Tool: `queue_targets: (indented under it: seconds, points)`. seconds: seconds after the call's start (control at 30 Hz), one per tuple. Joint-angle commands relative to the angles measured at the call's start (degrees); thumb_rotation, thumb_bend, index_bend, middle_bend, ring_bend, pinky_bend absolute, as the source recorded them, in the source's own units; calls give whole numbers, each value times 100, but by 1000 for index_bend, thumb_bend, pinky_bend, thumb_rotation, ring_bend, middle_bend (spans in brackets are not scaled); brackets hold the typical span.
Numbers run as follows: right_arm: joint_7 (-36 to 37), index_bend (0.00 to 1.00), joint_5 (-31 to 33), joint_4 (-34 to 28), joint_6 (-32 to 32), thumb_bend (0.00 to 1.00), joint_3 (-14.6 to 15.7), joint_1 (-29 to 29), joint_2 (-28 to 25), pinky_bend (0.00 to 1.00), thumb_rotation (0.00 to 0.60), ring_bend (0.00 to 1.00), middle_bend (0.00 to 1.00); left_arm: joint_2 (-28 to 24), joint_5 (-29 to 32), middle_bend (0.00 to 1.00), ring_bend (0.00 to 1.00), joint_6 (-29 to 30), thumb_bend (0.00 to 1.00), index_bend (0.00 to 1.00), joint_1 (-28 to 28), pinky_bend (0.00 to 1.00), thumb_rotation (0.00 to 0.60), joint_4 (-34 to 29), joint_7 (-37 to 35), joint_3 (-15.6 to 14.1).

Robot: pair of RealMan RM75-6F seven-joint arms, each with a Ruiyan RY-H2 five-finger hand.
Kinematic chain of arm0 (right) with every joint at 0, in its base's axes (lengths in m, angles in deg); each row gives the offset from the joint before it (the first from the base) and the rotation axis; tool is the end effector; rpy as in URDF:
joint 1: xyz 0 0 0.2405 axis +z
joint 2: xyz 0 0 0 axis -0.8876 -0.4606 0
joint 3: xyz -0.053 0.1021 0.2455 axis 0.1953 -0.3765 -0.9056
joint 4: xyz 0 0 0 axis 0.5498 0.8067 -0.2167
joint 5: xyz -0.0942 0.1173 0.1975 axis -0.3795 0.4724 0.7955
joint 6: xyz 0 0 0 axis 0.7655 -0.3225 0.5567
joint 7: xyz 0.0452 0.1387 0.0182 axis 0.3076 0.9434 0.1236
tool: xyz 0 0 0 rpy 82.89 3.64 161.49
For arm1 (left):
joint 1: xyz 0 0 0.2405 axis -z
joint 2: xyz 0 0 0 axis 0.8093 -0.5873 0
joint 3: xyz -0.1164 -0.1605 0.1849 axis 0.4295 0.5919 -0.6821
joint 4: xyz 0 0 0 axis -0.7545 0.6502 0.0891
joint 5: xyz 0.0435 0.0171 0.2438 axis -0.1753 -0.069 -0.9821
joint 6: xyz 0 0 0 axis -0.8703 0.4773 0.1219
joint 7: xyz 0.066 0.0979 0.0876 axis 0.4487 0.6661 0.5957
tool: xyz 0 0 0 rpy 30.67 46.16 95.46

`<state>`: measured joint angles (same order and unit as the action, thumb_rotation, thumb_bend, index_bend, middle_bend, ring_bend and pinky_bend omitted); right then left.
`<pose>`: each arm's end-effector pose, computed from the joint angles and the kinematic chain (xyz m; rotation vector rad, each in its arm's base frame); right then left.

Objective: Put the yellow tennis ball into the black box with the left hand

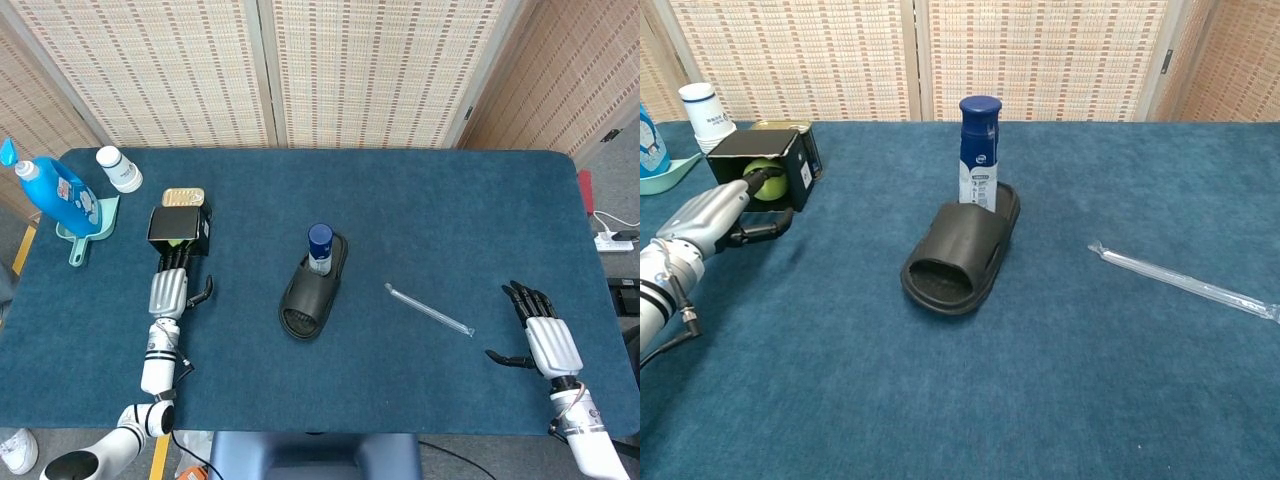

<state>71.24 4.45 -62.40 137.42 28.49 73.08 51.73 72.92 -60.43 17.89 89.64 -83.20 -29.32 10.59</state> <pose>-0.3769 -0.2226 0.0558 1.4357 -1.1484 0.9000 -0.2878 0.3920 -0.1002 -1.3002 -1.0745 -1.0252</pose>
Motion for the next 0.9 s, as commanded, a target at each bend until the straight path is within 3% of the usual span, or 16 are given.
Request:
queue_targets:
  seconds: [0.03, 0.37, 0.57, 0.7, 0.8, 0.9]
  points:
    - [10, 0, -3, 5, 4, 0, 0, 0, -1, 0, 600, 0, 0, -37, 6, 0, 0, 43, 416, 0, -30, 0, 134, -86, 63, -18]
    - [-18, 0, -78, -23, 48, 0, 34, 2, -7, 0, 600, 0, 0, -459, 76, 0, 0, 234, 412, 0, -471, 0, 139, -892, 393, -157]
    - [21, 0, -165, -38, 138, 0, 76, -30, -27, 0, 600, 0, 0, -934, 30, 0, 0, 825, 412, 0, -1070, 0, 136, -1856, 931, -408]
    - [149, 0, -285, -30, 250, 0, 129, -70, -71, 0, 600, 0, 0, -1781, -178, 0, 0, 1518, 410, 0, -1826, 0, 160, -3185, 1471, -902]
    - [318, 0, -403, -2, 386, 0, 177, -120, -117, 0, 600, 0, 0, -2468, -518, 0, 0, 2108, 411, 7, -2389, 0, 203, -3963, 1385, -1360]
    - [492, 0, -517, 39, 507, 0, 224, -161, -147, 0, 600, 0, 0, -2941, -950, 0, 0, 2576, 415, 71, -2810, 1, 234, -4239, 1061, -1818]
